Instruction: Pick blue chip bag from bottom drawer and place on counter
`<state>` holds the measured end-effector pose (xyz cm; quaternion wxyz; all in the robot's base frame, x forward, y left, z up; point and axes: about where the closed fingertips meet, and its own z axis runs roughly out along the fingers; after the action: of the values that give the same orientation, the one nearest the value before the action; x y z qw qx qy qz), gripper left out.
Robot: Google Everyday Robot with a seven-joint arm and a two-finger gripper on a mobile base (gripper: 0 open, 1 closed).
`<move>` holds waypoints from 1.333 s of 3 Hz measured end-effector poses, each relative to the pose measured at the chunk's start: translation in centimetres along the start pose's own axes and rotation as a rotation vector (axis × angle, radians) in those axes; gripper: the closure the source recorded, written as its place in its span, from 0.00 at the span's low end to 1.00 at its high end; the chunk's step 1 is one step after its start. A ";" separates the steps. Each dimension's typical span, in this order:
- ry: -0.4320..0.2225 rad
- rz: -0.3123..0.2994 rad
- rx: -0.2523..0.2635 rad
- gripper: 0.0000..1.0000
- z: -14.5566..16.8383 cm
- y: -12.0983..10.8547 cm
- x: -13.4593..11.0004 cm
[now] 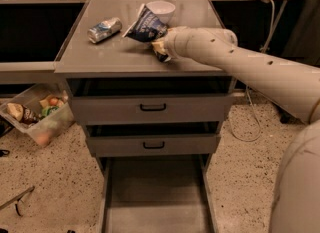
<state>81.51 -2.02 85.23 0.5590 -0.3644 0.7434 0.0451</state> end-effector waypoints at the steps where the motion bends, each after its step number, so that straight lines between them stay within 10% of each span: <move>1: 0.000 0.014 -0.012 0.81 -0.1 0.3 -0.3; 4: 0.000 0.014 -0.012 0.11 -0.1 0.3 -0.3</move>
Offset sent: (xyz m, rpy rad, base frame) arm -0.0021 0.0029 0.0017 0.0126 0.0123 0.0050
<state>81.30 -1.72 85.43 0.5566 -0.3625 0.7456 0.0535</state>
